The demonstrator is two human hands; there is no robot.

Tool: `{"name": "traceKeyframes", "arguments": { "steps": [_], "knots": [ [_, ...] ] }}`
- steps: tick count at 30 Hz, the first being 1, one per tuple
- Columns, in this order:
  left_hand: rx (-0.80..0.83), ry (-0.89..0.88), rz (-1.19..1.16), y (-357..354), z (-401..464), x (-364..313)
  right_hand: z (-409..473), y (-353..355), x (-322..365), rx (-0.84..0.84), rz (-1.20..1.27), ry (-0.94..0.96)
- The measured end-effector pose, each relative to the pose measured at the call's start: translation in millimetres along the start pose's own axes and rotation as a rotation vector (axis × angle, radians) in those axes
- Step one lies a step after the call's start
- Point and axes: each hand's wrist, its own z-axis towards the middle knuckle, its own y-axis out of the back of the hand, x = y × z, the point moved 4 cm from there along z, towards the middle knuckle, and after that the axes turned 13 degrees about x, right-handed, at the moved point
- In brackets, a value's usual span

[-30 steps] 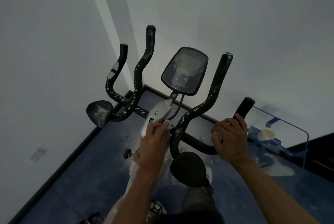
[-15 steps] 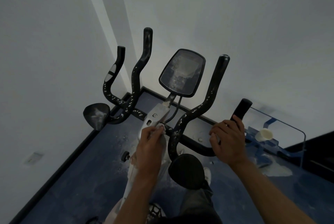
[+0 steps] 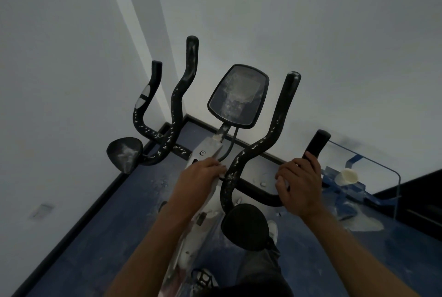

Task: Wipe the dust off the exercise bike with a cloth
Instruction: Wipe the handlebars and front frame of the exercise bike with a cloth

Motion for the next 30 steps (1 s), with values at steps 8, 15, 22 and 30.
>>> {"name": "traceKeyframes", "arguments": {
  "steps": [8, 15, 22, 30],
  "knots": [
    [-0.002, 0.008, -0.082, -1.4, 4.7, -7.4, 0.5, 1.2, 0.1, 0.007, 0.006, -0.004],
    [0.036, 0.086, -0.089, 0.0, 14.8, -3.8, 0.4, 1.8, 1.1, 0.018, -0.002, -0.007],
    [0.042, 0.217, -0.071, 4.4, 25.5, -0.9, -0.6, 2.1, 1.6, 0.009, 0.014, -0.006],
    [0.152, 0.224, -0.068, 1.5, 27.1, 1.0, 0.3, 1.2, 0.6, 0.011, 0.01, -0.013]
  ]
}}
